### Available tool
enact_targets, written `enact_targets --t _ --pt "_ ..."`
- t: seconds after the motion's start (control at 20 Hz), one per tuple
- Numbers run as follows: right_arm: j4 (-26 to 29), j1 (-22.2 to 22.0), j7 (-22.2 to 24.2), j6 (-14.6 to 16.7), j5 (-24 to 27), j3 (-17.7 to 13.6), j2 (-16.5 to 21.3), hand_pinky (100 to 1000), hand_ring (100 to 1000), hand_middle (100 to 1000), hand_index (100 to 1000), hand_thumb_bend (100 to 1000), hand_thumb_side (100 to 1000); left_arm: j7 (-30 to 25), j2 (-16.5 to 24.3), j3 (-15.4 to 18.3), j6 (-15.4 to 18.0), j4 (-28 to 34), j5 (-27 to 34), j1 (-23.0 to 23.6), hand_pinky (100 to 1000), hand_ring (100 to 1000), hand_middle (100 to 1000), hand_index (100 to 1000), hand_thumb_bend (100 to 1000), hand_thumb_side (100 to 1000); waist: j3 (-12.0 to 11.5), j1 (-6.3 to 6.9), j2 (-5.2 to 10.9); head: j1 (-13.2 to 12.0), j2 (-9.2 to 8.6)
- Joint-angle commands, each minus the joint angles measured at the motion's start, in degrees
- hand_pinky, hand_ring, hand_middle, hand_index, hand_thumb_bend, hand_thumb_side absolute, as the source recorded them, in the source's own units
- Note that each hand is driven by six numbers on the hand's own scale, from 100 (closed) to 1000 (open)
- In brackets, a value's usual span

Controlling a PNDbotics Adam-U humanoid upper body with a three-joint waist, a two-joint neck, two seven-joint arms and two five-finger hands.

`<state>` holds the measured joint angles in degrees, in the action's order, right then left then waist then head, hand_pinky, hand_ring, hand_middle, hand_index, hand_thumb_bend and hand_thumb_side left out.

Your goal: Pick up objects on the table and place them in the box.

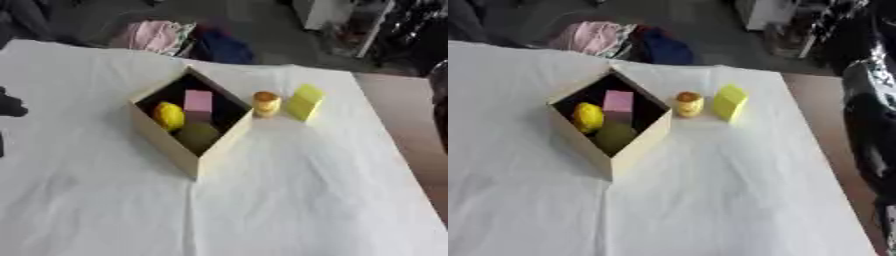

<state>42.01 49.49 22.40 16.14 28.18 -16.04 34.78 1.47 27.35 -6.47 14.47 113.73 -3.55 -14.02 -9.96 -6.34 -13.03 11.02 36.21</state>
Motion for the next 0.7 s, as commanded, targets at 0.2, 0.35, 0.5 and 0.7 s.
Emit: enact_targets --t 0.2,0.35,0.5,0.7 --pt "-11.8 0.5 -0.9 10.1 -18.1 3.9 2.4 672 704 762 878 100 608 -1.7 -0.5 -0.2 -0.4 0.9 -0.6 -0.2 775 676 652 821 100 544 -0.7 -0.51 1.20 1.0 -0.38" --pt "-13.8 0.5 -2.2 14.9 -30.0 4.8 2.1 749 776 815 916 100 565 -2.3 -1.1 -0.1 -0.4 0.9 -1.0 0.0 774 675 651 821 100 541 -1.0 -0.44 1.00 1.2 -0.55" --pt "-13.6 0.8 -5.1 17.2 -40.8 4.7 1.7 798 815 851 942 100 497 -2.6 -1.5 -0.1 -0.4 0.9 -1.3 0.0 774 674 650 822 100 539 -1.2 -0.37 0.75 1.4 -0.72" --pt "-11.9 1.0 -9.7 18.0 -52.5 3.9 0.3 848 860 883 959 100 534 -3.1 -1.9 -0.3 -0.3 0.9 -1.7 -0.2 773 673 647 824 100 537 -1.6 -0.24 0.46 1.7 -1.08"
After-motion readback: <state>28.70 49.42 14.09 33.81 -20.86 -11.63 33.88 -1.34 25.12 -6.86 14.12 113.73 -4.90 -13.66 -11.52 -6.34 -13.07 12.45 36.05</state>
